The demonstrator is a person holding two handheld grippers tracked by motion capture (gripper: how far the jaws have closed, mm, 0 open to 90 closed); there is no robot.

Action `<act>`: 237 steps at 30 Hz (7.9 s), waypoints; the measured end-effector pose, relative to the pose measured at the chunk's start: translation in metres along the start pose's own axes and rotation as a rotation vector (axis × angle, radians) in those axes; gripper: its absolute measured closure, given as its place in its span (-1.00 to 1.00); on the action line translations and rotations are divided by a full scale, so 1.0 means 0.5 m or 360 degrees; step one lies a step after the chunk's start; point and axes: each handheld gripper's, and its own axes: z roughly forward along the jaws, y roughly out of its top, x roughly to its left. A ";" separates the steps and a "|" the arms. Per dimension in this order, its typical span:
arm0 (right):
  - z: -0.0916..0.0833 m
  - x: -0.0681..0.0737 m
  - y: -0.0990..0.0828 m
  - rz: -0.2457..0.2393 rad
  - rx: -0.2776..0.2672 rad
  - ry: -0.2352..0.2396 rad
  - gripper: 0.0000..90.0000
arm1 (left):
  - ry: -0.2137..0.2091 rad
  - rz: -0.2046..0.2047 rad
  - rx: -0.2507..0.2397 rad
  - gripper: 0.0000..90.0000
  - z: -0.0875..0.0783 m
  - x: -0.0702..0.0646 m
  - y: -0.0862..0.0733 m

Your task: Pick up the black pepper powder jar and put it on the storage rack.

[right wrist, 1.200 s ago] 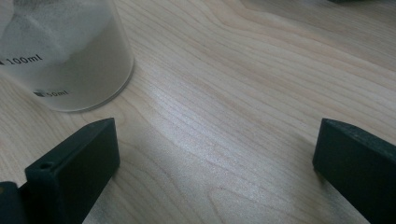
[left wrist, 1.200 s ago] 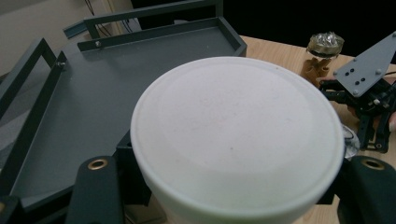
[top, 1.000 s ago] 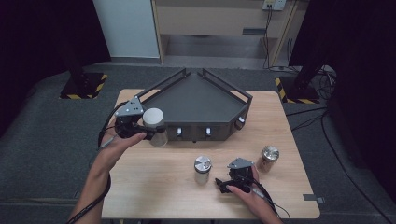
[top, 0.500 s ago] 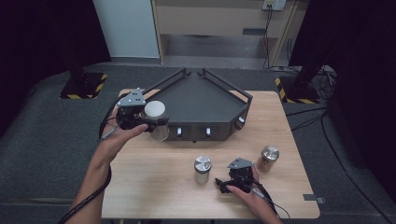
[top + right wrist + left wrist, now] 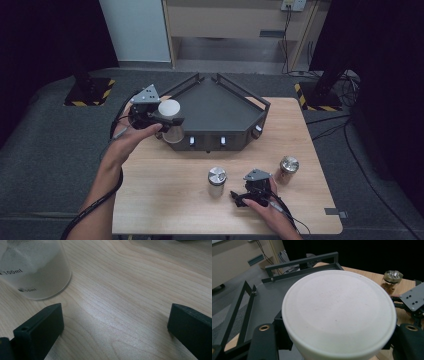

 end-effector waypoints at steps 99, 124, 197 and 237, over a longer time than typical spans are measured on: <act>0.000 0.001 0.000 -0.0001 0.0001 -0.0003 -0.98 | 0.0040 -0.0061 0.0092 -0.27 0.168 0.123 -0.002; 0.000 0.001 0.000 -0.0001 -0.0001 -0.0003 -0.98 | 0.0120 -0.0098 0.0106 -0.62 0.161 0.113 -0.002; 0.000 0.001 0.000 -0.0004 -0.0001 -0.0003 -0.98 | 0.0343 -0.0242 0.0224 -0.98 0.025 -0.101 -0.218; -0.001 0.005 -0.001 0.0008 -0.0001 -0.0016 -0.98 | 0.0311 -0.0360 0.0361 -0.98 0.054 -0.242 -0.345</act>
